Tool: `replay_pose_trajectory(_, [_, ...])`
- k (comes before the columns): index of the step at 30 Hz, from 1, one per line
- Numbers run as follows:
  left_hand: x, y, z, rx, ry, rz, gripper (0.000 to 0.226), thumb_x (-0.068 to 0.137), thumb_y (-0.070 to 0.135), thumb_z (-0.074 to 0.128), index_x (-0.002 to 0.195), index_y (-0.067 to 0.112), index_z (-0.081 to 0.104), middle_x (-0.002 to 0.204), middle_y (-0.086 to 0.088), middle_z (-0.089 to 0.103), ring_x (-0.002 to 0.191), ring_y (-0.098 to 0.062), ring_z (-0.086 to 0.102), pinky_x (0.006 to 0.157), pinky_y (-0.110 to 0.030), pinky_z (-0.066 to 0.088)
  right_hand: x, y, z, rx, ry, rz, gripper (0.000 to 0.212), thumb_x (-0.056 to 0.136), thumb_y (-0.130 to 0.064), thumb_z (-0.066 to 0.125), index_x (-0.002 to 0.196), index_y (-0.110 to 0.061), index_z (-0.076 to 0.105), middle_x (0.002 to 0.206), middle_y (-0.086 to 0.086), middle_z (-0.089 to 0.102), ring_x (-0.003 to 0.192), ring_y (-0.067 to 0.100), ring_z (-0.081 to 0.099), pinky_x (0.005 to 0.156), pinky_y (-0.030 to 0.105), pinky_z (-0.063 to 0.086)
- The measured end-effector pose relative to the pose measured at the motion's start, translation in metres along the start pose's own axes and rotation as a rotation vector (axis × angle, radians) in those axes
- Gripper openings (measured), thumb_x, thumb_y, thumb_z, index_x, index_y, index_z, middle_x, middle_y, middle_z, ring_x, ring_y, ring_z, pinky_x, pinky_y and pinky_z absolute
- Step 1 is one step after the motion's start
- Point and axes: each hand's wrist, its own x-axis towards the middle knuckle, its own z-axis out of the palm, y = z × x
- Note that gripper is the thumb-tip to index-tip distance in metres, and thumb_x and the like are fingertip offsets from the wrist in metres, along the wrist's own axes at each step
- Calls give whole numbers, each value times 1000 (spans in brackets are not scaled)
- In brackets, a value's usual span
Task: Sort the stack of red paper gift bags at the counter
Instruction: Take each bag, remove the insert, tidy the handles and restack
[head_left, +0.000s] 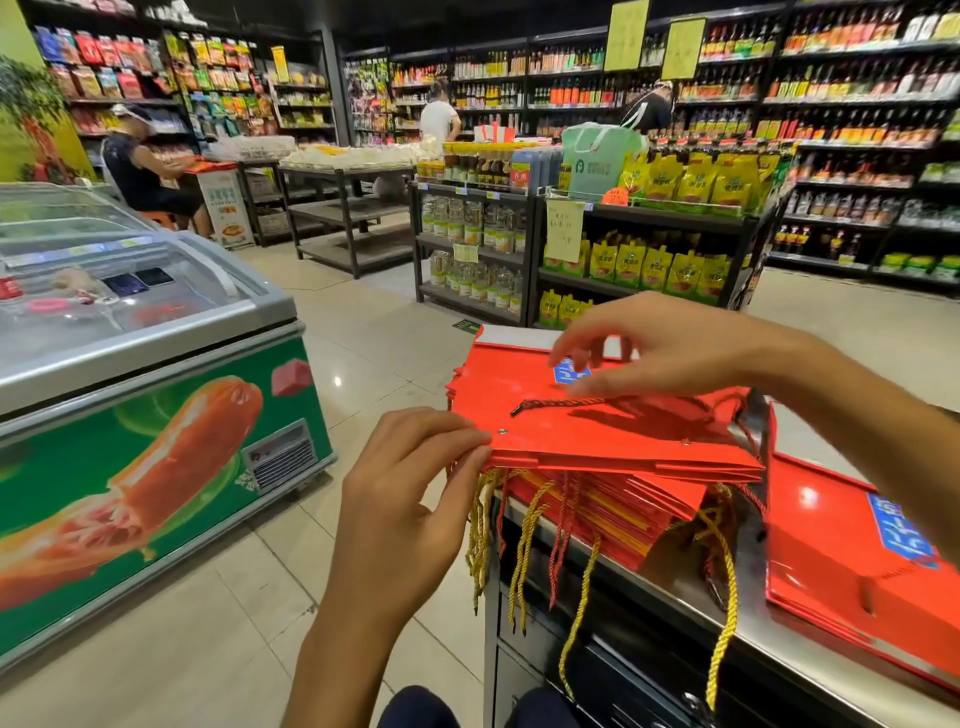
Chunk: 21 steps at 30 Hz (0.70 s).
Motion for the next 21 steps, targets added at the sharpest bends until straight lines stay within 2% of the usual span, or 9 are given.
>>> replay_pose_trajectory(3, [2, 0, -1, 15, -5, 21, 18, 96, 25, 67, 106, 14, 78, 106, 5, 70, 105, -15, 63, 90, -27, 51, 17, -16, 15, 76, -41, -56, 35, 87, -58, 70, 119, -44, 69, 100, -18, 67, 96, 3, 62, 76, 23, 46])
replay_pose_trajectory(8, [2, 0, -1, 33, 6, 46, 18, 96, 20, 70, 110, 10, 76, 106, 2, 71, 103, -16, 63, 89, -30, 52, 21, -21, 32, 198, 49, -148, 5, 89, -30, 80, 92, -32, 77, 90, -12, 70, 88, 12, 65, 76, 31, 50])
replay_pose_trajectory(11, [2, 3, 1, 43, 13, 16, 28, 96, 20, 70, 121, 9, 71, 111, 1, 70, 104, -18, 63, 93, -28, 51, 15, -25, 29, 198, 92, -195, 2, 94, -25, 74, 95, -23, 73, 89, -12, 74, 85, 11, 69, 75, 33, 54])
replay_pose_trajectory(14, [2, 5, 2, 58, 11, 30, 23, 96, 16, 71, 118, 8, 71, 110, 0, 69, 105, -18, 62, 94, -26, 49, 11, -32, 23, 127, 145, -275, 5, 94, -21, 74, 97, -17, 73, 84, -11, 76, 80, 7, 72, 73, 27, 56])
replay_pose_trajectory(17, [4, 5, 1, 59, 5, 26, 16, 95, 11, 73, 110, 8, 72, 108, 0, 70, 104, -17, 61, 93, -27, 49, 13, -38, 21, 13, 150, -345, 5, 93, -19, 75, 97, -17, 77, 88, -12, 76, 81, -1, 70, 74, 20, 54])
replay_pose_trajectory(21, [4, 7, 2, 50, 18, 4, 13, 93, 9, 74, 106, 8, 73, 105, 1, 70, 102, -17, 62, 91, -25, 49, 19, -46, 23, -59, 127, -395, 6, 95, -21, 73, 97, -18, 78, 90, -11, 76, 81, 3, 70, 74, 26, 54])
